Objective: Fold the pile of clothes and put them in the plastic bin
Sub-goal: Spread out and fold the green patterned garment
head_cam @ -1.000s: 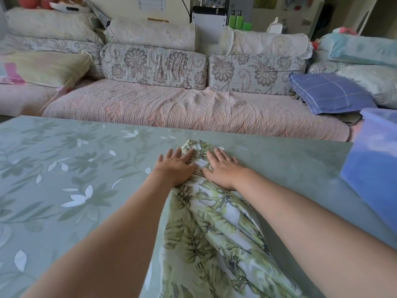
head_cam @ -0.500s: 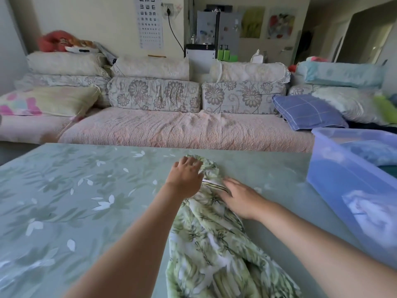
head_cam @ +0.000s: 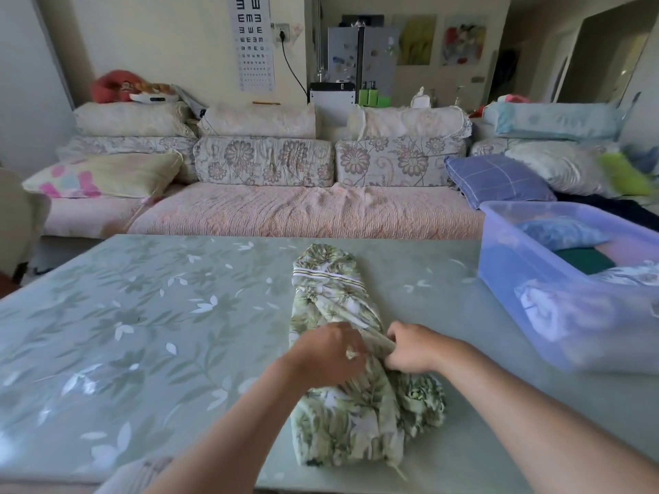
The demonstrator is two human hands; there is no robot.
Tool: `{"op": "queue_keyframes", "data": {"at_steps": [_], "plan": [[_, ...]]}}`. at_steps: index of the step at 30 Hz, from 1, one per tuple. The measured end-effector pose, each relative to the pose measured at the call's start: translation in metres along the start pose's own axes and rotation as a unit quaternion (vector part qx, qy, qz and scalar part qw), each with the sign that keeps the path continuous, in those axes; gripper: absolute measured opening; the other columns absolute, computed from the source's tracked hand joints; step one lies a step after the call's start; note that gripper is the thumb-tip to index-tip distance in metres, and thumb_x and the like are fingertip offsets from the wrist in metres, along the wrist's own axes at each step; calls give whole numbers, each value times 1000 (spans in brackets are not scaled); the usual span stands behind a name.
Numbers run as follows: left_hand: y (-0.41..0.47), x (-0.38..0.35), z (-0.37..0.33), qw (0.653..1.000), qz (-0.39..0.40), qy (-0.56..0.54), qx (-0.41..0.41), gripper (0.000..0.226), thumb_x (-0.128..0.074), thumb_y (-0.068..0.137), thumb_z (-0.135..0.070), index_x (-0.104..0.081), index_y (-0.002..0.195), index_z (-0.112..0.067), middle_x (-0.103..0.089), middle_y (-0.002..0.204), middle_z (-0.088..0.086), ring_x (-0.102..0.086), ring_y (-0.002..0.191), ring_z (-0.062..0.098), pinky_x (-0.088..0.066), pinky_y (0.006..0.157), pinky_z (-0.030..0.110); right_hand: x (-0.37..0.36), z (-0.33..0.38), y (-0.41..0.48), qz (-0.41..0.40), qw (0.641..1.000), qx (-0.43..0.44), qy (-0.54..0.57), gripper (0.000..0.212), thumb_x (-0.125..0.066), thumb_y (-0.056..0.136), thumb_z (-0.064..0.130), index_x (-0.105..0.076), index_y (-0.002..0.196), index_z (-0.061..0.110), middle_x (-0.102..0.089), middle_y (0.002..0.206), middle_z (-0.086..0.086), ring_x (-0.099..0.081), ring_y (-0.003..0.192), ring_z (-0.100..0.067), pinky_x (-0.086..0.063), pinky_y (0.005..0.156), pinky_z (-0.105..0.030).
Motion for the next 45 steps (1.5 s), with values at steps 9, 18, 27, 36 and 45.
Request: {"op": "queue_keyframes", "data": {"at_steps": [9,18,27,36,45], "plan": [[-45,-17,-27,972,229,25,50,78,-47,88,-68,-27,153,-29,-20,161,-3,-20,146,19,-21,119,49,21,9,-33,-137,984,29,108,13,-62,91,27,-59,87,15,-59,81,-3,-52,70,-19,-34,55,-27],[-61,26,1,802,4,-481,354,57,-65,86,-54,-56,118,-9,-69,94,17,-68,69,26,-61,65,38,-9,49,-54,56,922,129,360,29,-53,100,7,-58,127,13,-71,100,-8,-67,70,-19,-53,46,-27],[-79,27,5,900,-7,-193,390,45,-55,94,-17,-30,131,-8,-62,88,8,-64,61,20,-54,50,29,-32,35,-47,14,982,188,-7,52,-65,87,37,-55,138,34,-49,137,5,-48,128,-15,-37,106,-25],[-51,36,-2,983,-170,5,64,56,-39,86,4,-52,133,-23,-50,130,1,-50,117,21,-44,99,38,-36,59,-50,-66,964,213,-147,46,-56,76,71,-56,103,34,-49,124,0,-39,129,-23,-29,109,-44],[-54,-1,51,941,209,120,237,87,-30,93,-67,9,156,-22,19,162,0,17,149,22,4,122,48,-45,69,-47,-6,955,295,-30,25,-72,76,48,-59,89,31,-52,100,9,-52,97,-13,-45,88,-33]]}}
Point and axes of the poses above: each hand's wrist, its own y-axis towards the middle knuckle, its own x-axis out of the back of the hand, z = x × y, the point moved 2 cm from there along y, towards the middle knuckle
